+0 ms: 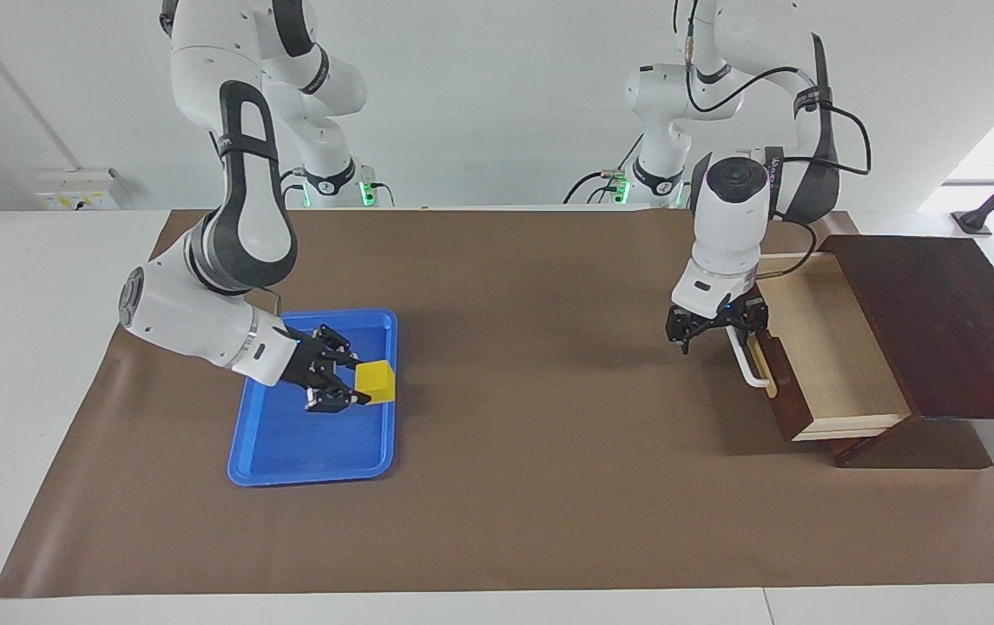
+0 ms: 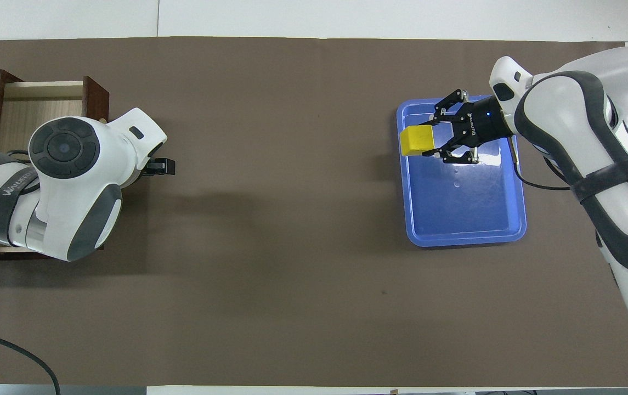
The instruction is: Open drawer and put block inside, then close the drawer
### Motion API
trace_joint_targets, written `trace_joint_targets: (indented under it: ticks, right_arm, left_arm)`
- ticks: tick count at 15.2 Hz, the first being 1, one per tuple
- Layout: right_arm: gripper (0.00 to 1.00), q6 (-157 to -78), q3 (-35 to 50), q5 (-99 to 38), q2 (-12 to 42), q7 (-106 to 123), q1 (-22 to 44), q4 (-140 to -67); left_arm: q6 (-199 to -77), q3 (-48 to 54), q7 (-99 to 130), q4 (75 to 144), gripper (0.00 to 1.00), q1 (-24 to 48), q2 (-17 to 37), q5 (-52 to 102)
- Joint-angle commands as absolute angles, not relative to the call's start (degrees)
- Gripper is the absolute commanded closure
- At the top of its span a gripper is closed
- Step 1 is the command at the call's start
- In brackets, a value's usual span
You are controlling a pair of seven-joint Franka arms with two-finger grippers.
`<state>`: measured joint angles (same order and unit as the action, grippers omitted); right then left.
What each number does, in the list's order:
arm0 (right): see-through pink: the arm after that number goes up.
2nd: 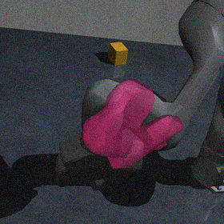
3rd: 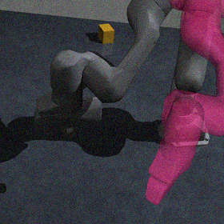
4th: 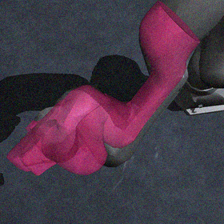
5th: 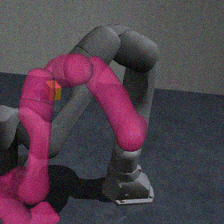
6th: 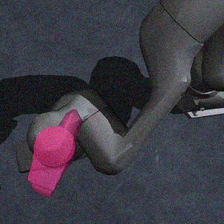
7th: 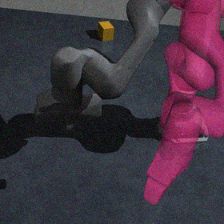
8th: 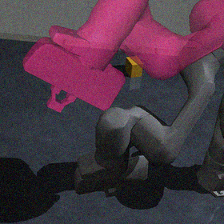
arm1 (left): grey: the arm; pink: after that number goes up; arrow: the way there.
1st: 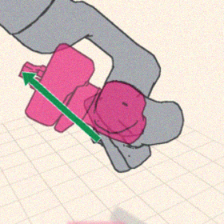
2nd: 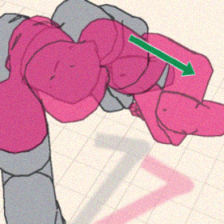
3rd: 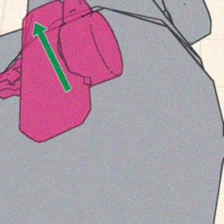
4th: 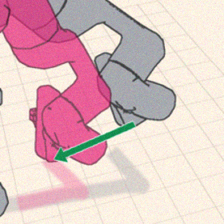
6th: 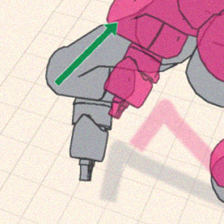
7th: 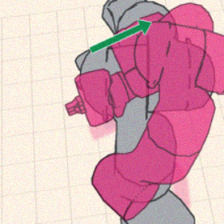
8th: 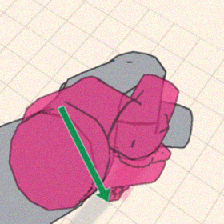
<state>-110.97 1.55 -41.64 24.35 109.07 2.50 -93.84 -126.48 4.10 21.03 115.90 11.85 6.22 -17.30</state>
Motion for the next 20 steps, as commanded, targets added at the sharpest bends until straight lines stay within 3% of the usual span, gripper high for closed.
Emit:
trace_joint_targets:
  ticks: [1, 4, 6, 12, 16, 20]
  right_arm:
    - [1.0, -110.3, 1.6, -42.2, 23.4, 100.6, 7.0, -91.7]
    - [1.0, -112.0, 1.6, -42.4, 23.6, 91.6, 12.9, -89.6]
    - [1.0, -116.2, 1.6, -42.6, 23.6, 86.8, 17.0, -89.3]
    - [1.0, -123.6, 1.6, -38.9, 23.9, 81.7, 25.5, -89.3]
    - [1.0, -123.7, 1.6, -33.9, 23.8, 81.5, 27.6, -89.2]
    - [1.0, -123.7, 1.5, -33.0, 23.7, 79.8, 28.8, -89.2]
  left_arm:
    - [-121.8, 3.7, 22.4, 111.6, 0.0, 13.9, 7.6, -15.2]
    - [-107.8, 3.6, 22.3, 97.4, 0.0, 13.4, 12.3, -10.8]
    - [-102.4, 3.3, 23.6, 93.6, 0.0, 13.3, 12.6, -8.1]
    - [-99.9, 3.2, 56.3, 93.1, 0.0, 14.0, 11.2, -0.9]
    - [-103.0, 3.6, 87.8, 93.3, 0.0, 15.5, 11.2, -0.3]
    - [-105.9, 3.6, 103.6, 93.4, 0.0, 17.8, 11.6, -0.2]
